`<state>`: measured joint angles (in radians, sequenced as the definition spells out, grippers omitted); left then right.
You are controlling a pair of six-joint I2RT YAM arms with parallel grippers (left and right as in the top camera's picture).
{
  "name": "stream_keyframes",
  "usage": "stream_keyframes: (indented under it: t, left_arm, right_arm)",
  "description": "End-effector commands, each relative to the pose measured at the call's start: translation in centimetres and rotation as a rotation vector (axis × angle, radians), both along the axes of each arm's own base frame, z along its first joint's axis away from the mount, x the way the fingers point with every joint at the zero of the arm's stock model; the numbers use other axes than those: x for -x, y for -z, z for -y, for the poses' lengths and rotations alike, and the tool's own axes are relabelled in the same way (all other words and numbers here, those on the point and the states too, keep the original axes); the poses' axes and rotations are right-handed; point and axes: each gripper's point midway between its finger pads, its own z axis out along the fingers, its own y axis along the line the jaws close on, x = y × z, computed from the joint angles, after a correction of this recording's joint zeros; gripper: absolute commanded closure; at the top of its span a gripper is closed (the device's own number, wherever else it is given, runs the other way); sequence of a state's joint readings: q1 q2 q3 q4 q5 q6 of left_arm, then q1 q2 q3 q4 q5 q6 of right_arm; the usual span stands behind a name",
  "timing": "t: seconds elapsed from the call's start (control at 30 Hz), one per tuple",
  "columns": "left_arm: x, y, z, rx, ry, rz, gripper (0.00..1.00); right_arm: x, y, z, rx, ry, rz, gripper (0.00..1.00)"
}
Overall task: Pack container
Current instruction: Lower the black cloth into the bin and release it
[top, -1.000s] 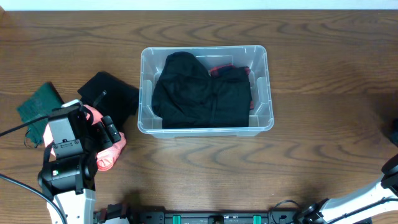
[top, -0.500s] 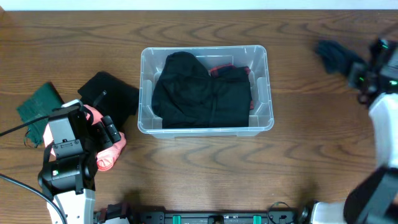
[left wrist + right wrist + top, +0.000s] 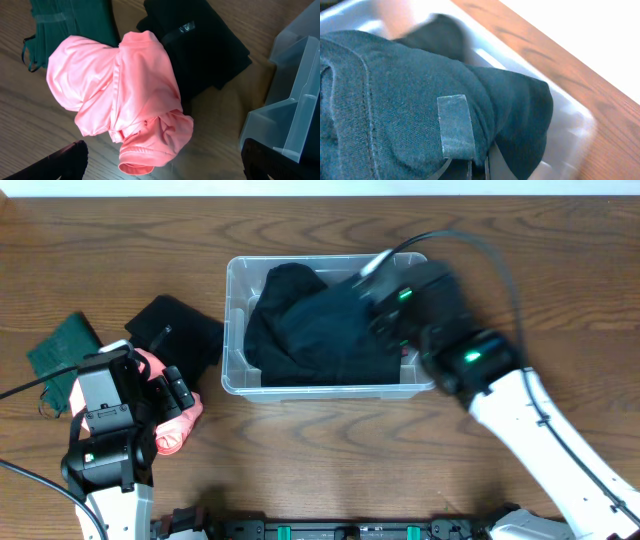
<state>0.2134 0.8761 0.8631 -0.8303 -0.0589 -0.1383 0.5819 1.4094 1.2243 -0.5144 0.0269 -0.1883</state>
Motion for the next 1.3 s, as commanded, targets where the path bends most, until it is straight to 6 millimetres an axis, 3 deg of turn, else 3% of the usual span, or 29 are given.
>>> stream_keyframes:
  t: [0.0, 0.13, 0.3, 0.33, 0.4, 0.43, 0.53, 0.6, 0.8, 0.9, 0.97, 1.03, 1.17, 1.27]
  left_arm:
    - [-0.3, -0.9, -0.2, 0.0, -0.013, 0.024, 0.02]
    - [-0.3, -0.9, -0.2, 0.0, -0.013, 0.024, 0.02]
    - [-0.2, -0.8, -0.2, 0.0, -0.013, 0.022, 0.02]
    - [-0.2, -0.8, -0.2, 0.001, -0.013, 0.02, 0.02]
    - [-0.2, -0.8, -0.2, 0.001, -0.013, 0.02, 0.02]
    - [-0.2, -0.8, -0.2, 0.001, -0.013, 0.021, 0.02]
    - [-0.2, -0.8, -0.2, 0.001, -0.013, 0.021, 0.02]
    - [-0.2, -0.8, -0.2, 0.001, -0.013, 0.021, 0.02]
    - [-0.2, -0.8, -0.2, 0.001, -0.013, 0.021, 0.02]
    - [-0.2, -0.8, -0.2, 0.001, -0.012, 0.021, 0.02]
    - [-0.2, -0.8, -0.2, 0.001, -0.013, 0.021, 0.02]
    - [-0.2, -0.8, -0.1, 0.003, -0.012, 0.021, 0.02]
    - [-0.3, -0.8, 0.2, 0.02, 0.003, 0.025, 0.02]
    - [-0.3, -0.8, 0.3, 0.021, 0.003, 0.025, 0.02]
  right_arm:
    - [1.2, 1.0, -3.2, 0.014, -0.056, -0.014, 0.99]
    - [2.4, 3.4, -6.9, 0.015, -0.117, -0.053, 0.99]
    - [3.6, 7.0, -9.0, 0.066, -0.16, -0.122, 0.99]
    - [4.0, 7.7, -9.3, 0.082, -0.17, -0.136, 0.95]
    - [4.3, 8.1, -9.4, 0.097, -0.175, -0.143, 0.66]
    - [4.3, 8.0, -9.3, 0.098, -0.173, -0.14, 0.61]
    - [4.1, 6.7, -9.0, 0.087, -0.158, -0.109, 0.42]
    - [4.1, 5.0, -8.8, 0.061, -0.158, -0.076, 0.39]
    - [3.6, -1.7, -9.2, -0.055, -0.188, 0.111, 0.55]
    - [3.0, -3.1, -9.9, -0.101, -0.187, 0.162, 0.65]
    - [2.6, -1.9, -10.3, -0.087, -0.186, 0.146, 0.7]
    - [2.2, 0.6, -10.4, -0.059, -0.176, 0.084, 0.73]
    - [4.0, 8.0, -11.0, -0.007, -0.205, -0.173, 0.85]
    - [6.2, 13.1, -10.1, 0.067, -0.175, -0.371, 0.88]
